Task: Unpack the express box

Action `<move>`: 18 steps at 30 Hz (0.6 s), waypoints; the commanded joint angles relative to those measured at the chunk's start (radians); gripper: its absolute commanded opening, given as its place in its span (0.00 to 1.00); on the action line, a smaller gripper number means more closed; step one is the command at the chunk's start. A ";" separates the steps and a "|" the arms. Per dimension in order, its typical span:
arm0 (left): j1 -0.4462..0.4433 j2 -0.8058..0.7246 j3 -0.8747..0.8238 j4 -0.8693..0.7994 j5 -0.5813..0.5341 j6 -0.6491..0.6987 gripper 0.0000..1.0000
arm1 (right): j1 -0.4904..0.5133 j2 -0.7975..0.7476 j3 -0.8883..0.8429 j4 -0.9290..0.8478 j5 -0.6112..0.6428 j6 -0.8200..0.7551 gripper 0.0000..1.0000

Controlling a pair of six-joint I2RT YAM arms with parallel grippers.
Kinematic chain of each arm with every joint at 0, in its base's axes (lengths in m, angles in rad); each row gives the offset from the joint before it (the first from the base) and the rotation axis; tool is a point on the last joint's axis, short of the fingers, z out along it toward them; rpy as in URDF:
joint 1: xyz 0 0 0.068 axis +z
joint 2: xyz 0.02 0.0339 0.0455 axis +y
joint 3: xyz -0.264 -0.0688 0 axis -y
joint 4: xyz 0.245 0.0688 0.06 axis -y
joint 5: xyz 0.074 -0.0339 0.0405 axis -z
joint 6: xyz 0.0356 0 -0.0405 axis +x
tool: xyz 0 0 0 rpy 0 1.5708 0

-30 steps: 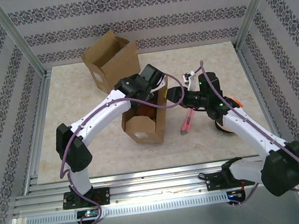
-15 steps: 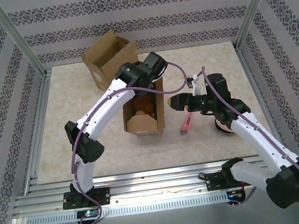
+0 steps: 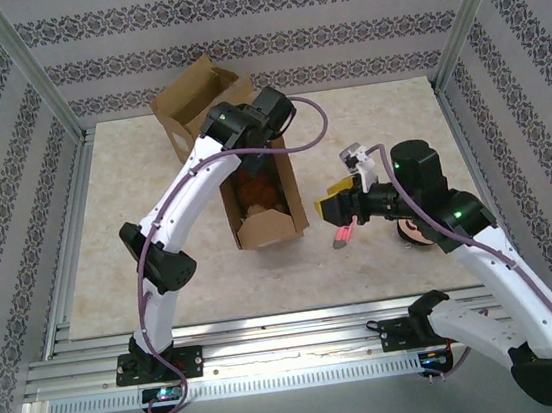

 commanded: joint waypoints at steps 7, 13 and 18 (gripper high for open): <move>0.029 -0.085 -0.026 -0.081 0.195 -0.201 0.00 | 0.254 0.112 0.200 -0.130 0.222 -0.183 0.54; 0.048 -0.126 -0.039 -0.119 0.235 -0.242 0.00 | 0.432 0.197 0.238 -0.128 0.389 -0.314 0.45; 0.060 -0.171 -0.107 -0.104 0.271 -0.250 0.00 | 0.516 0.282 0.247 -0.094 0.487 -0.424 0.23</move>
